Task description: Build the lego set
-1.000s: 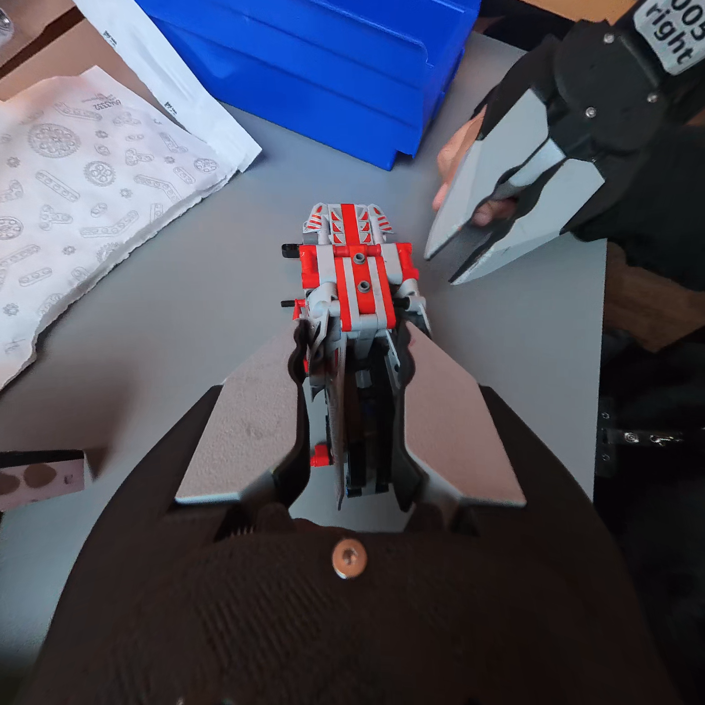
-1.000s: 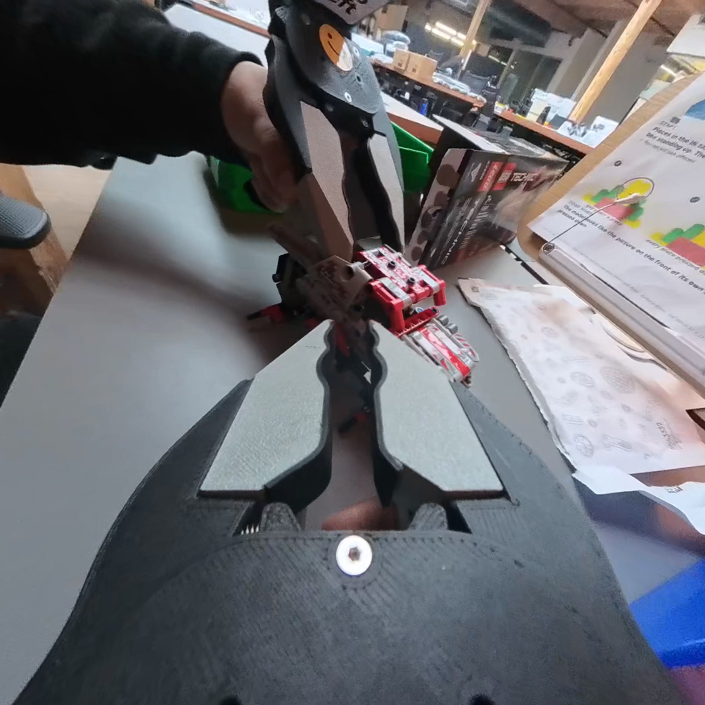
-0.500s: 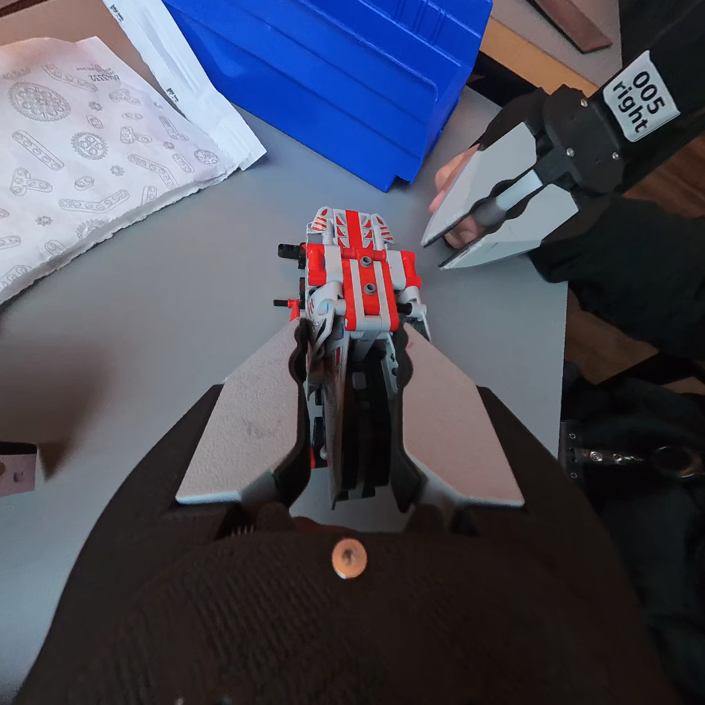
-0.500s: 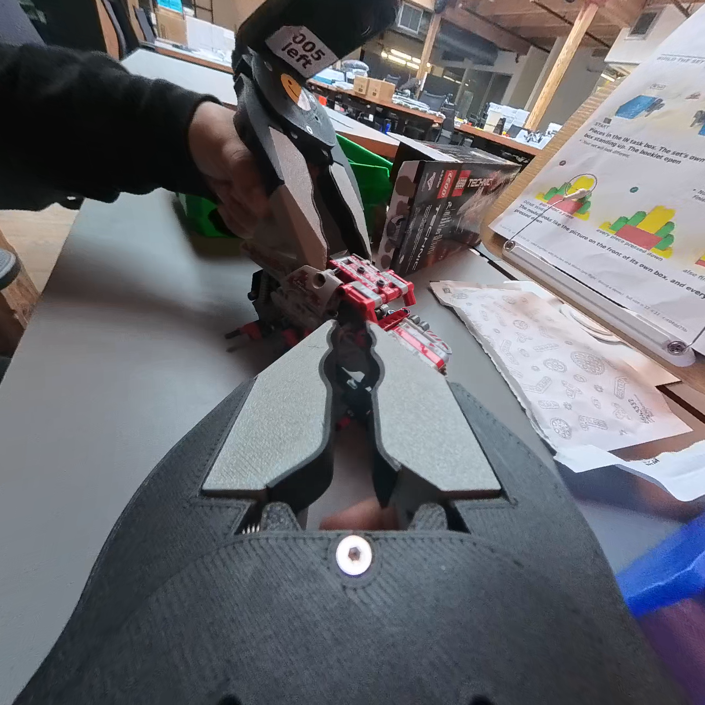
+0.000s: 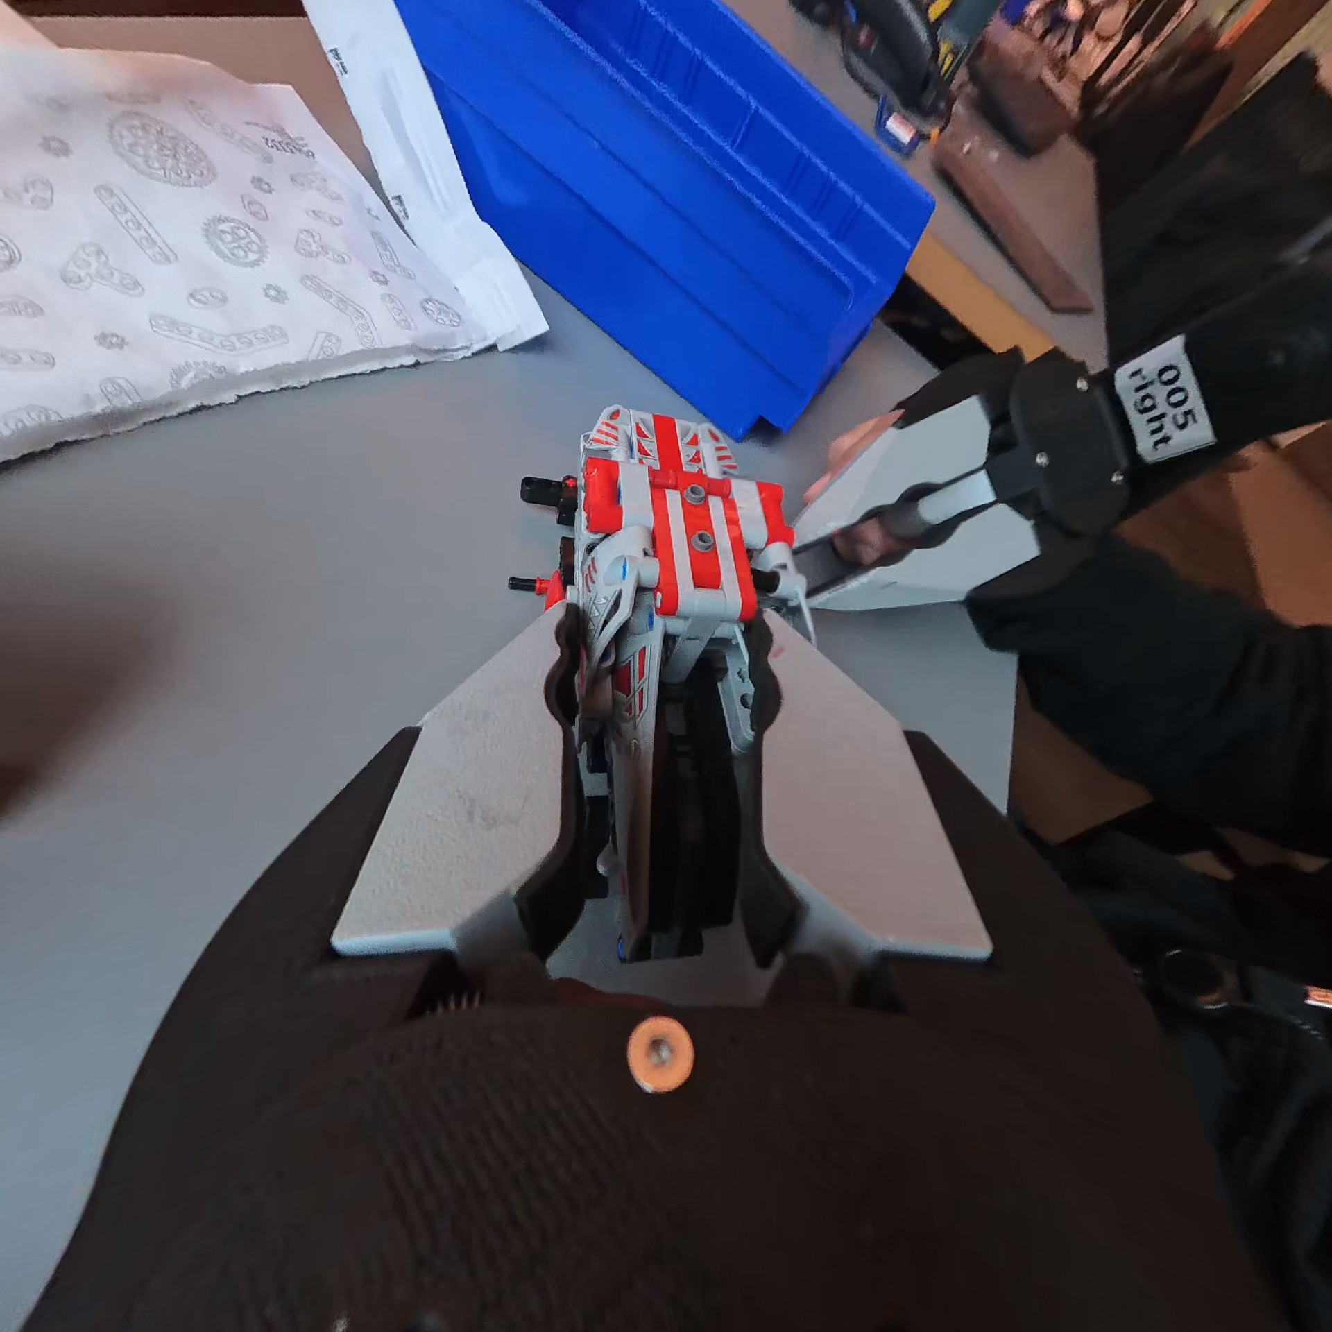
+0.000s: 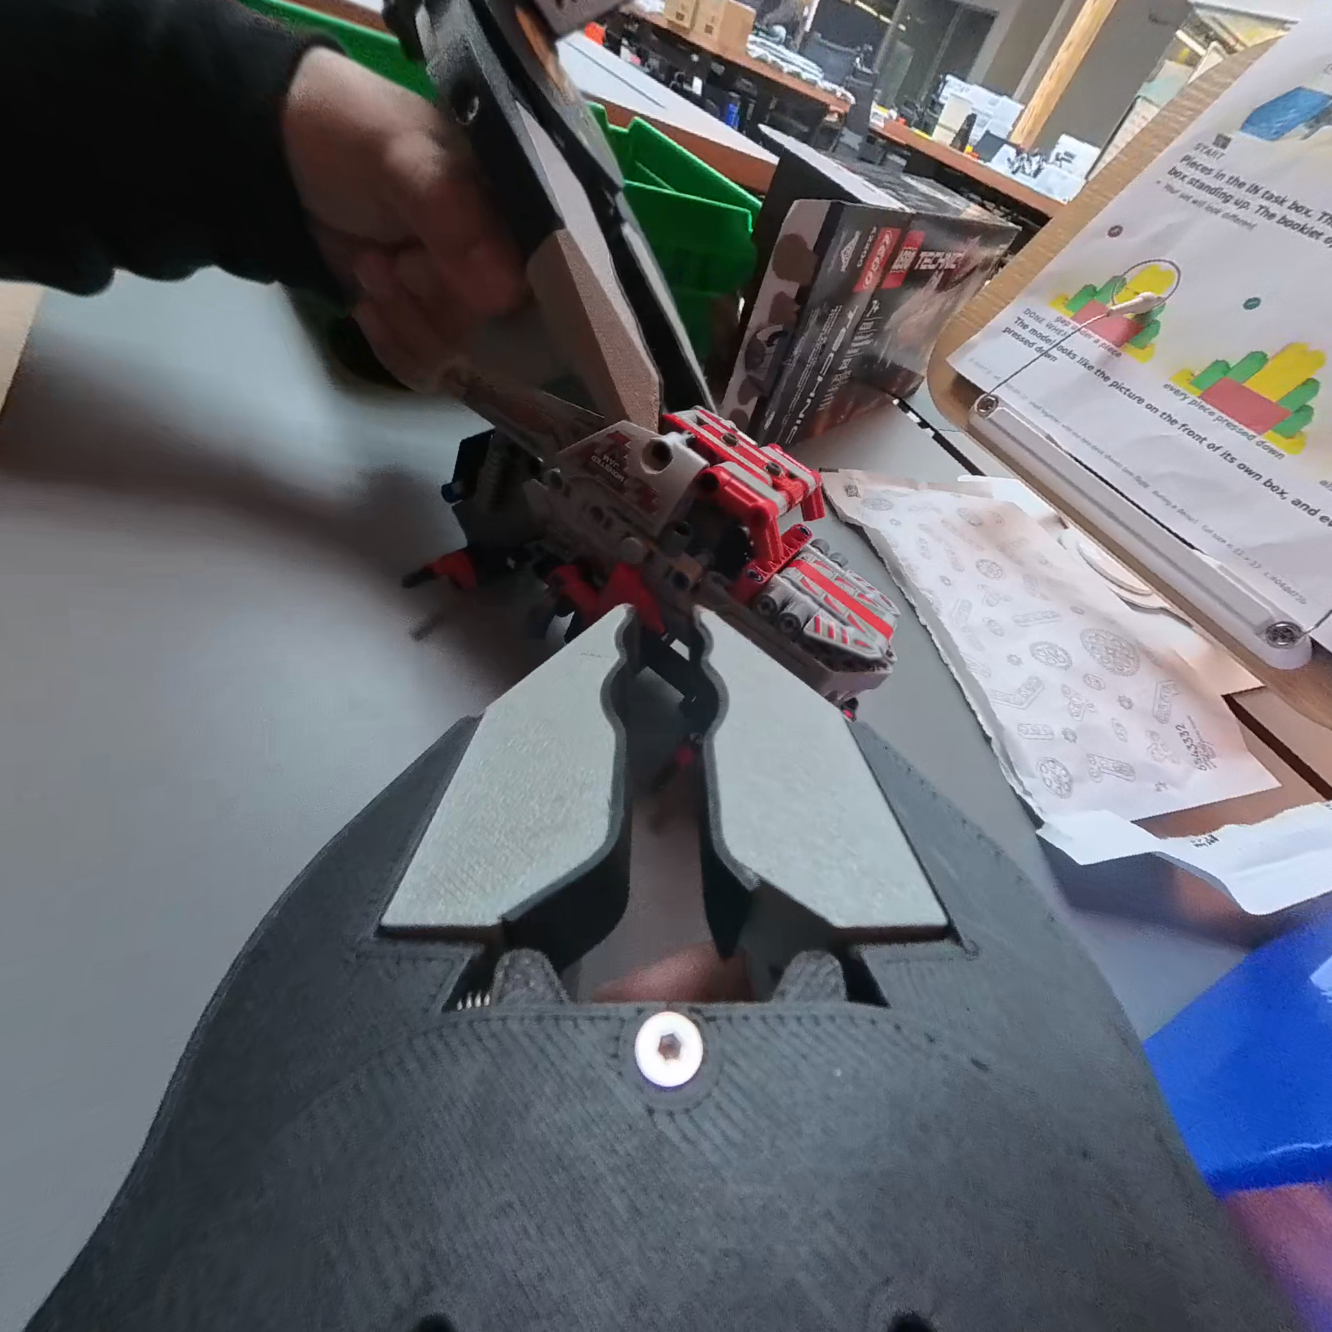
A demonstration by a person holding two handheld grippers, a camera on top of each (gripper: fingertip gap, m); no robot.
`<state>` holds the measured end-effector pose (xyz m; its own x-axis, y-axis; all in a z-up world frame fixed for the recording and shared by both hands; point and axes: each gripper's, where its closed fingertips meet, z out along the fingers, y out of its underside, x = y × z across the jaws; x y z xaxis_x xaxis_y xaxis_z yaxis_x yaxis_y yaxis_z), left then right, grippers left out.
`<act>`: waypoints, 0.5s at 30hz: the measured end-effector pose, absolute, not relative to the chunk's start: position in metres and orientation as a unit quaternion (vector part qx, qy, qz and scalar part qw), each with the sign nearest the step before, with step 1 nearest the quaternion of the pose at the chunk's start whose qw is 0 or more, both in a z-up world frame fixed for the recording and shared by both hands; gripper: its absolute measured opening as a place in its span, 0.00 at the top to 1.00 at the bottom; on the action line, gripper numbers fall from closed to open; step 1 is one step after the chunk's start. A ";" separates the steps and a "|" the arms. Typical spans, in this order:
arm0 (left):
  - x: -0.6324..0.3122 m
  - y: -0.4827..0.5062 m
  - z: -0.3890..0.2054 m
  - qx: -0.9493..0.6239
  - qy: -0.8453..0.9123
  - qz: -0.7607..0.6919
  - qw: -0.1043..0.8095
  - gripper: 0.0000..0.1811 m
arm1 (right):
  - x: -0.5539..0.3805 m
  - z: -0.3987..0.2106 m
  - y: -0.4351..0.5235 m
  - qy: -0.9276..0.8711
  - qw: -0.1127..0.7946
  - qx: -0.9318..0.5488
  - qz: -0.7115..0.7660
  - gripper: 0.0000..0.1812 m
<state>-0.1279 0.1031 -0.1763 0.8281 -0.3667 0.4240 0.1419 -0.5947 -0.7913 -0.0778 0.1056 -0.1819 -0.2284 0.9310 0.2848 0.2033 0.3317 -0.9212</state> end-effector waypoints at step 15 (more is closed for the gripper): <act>-0.118 0.097 -0.178 -0.844 0.110 -0.260 0.456 0.75 | -0.078 -0.204 0.100 -0.706 0.357 -0.460 0.404 0.94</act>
